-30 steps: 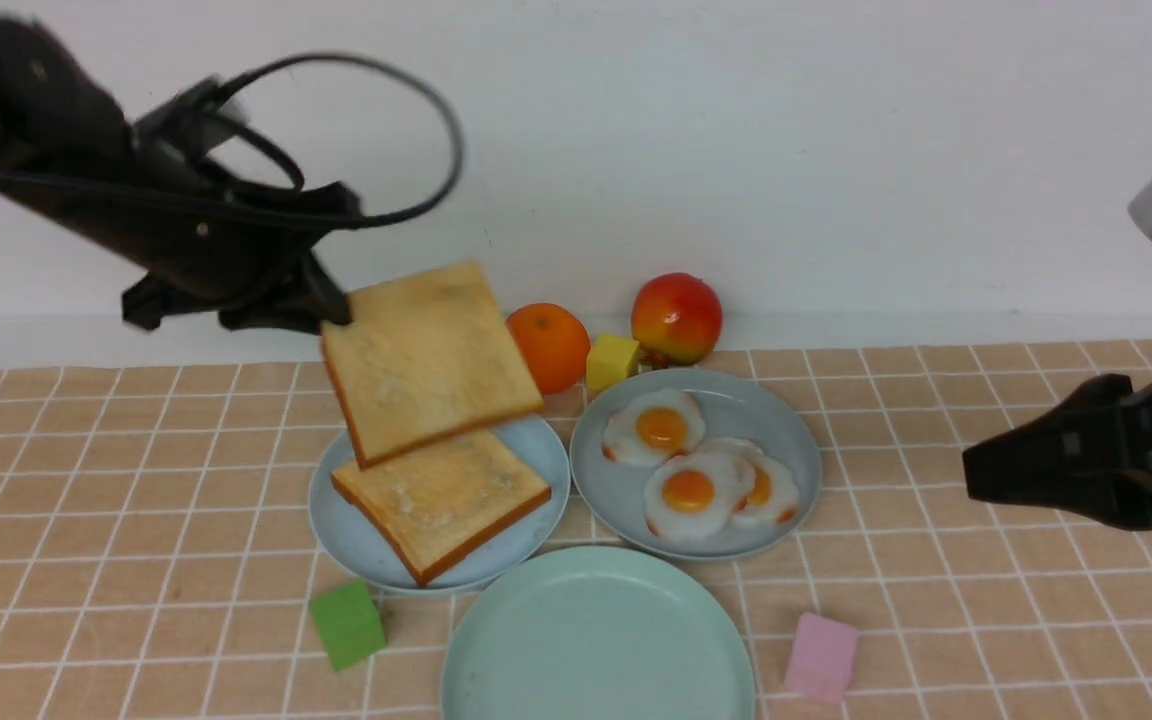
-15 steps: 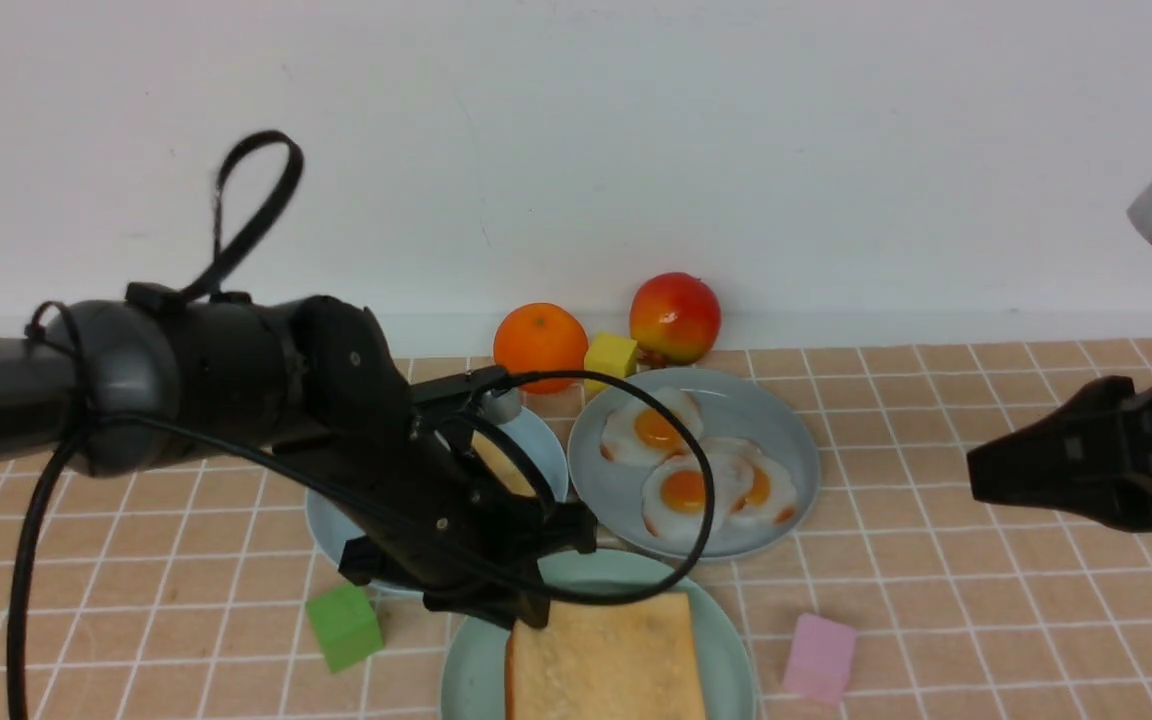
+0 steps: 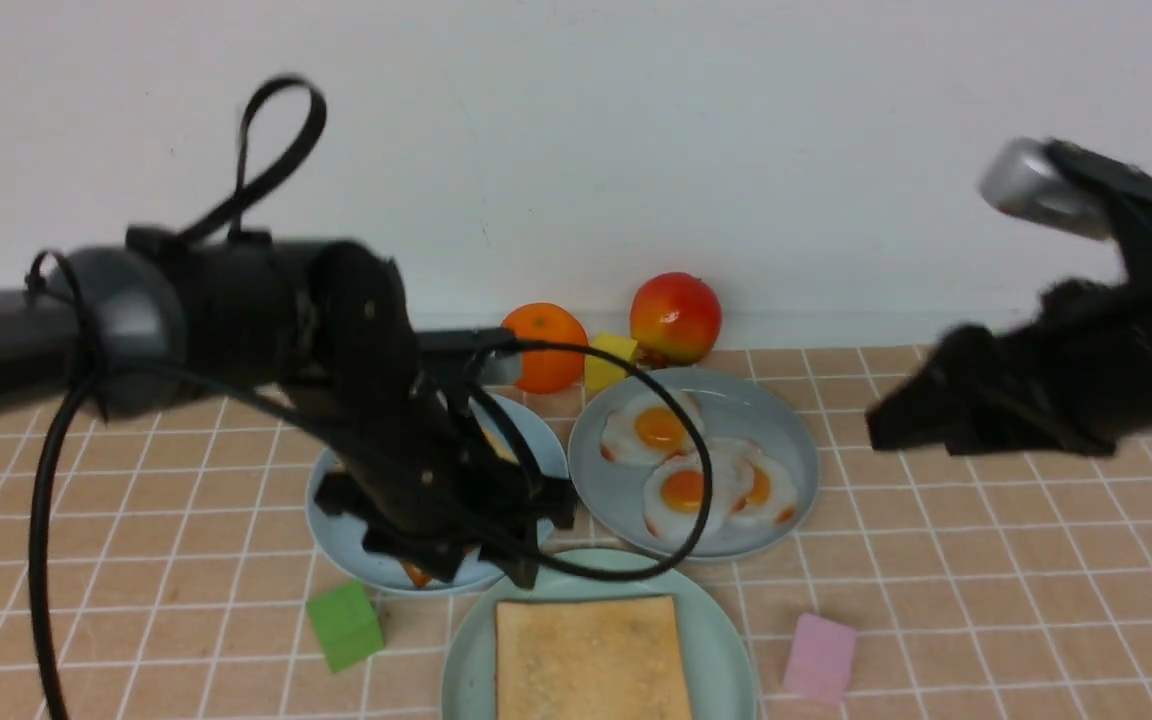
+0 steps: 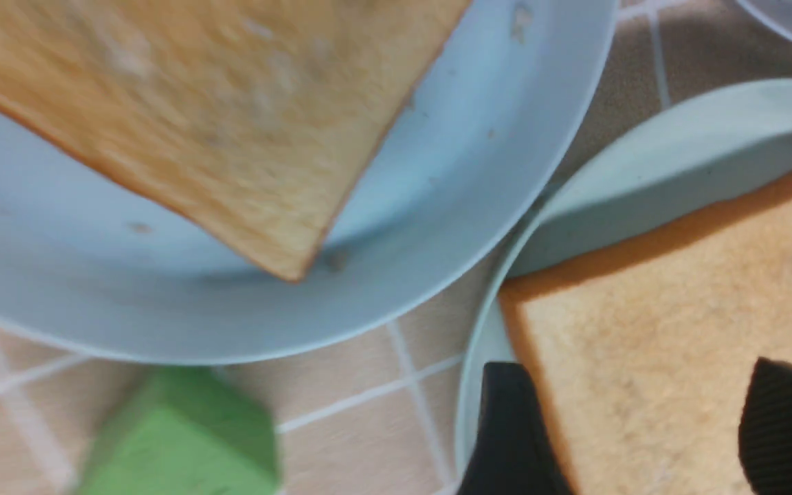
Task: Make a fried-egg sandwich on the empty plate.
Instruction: Use the right arm to grab a fried egg, then use the right arm to place the fried egg on the slice of bread in the middle
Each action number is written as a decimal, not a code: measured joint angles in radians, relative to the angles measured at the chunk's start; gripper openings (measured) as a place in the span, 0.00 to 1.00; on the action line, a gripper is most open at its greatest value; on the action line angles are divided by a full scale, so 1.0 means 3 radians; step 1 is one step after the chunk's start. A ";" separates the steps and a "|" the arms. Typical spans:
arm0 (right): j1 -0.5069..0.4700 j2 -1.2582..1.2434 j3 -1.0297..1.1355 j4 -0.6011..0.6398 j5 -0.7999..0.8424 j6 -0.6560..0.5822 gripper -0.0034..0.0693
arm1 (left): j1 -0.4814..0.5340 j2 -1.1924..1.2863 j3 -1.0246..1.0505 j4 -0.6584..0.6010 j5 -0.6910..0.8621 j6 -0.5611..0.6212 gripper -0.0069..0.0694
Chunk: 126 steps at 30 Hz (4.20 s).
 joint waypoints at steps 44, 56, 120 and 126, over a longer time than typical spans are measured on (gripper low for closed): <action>0.0232 0.2406 -0.1469 -0.0086 -0.0170 0.0885 0.09 | -0.0580 -0.1893 0.1019 -0.0241 -0.0500 0.0689 0.07; 0.0232 0.2254 -0.1472 -0.0093 -0.0149 0.0891 0.03 | -0.0580 -0.1893 0.1019 -0.0238 -0.0497 0.0689 0.07; 0.0686 0.1367 -0.0800 0.0353 0.0334 -0.0377 0.09 | -0.0216 -0.1492 0.1022 0.0916 -0.1154 -0.0766 0.10; 0.0854 0.1392 -0.0353 0.0981 -0.0067 -0.1144 0.09 | 0.0277 -0.1307 0.1022 0.0705 -0.1157 -0.0912 0.10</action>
